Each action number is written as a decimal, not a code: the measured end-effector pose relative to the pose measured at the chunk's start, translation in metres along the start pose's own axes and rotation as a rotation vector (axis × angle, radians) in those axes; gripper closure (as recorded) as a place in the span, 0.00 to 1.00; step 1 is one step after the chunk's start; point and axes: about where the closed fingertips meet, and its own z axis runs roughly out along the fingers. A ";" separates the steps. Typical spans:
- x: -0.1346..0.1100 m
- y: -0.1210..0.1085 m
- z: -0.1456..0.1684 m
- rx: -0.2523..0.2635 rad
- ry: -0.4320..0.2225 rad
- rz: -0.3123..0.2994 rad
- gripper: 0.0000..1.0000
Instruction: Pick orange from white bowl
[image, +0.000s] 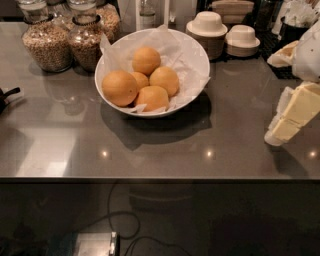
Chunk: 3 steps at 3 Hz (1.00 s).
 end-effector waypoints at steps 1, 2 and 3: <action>-0.063 -0.017 0.025 -0.072 -0.223 -0.092 0.00; -0.123 -0.033 0.035 -0.075 -0.363 -0.168 0.00; -0.169 -0.041 0.038 -0.027 -0.413 -0.230 0.00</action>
Offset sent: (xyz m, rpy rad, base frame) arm 0.0998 0.1720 0.0384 0.4400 -0.1569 0.3684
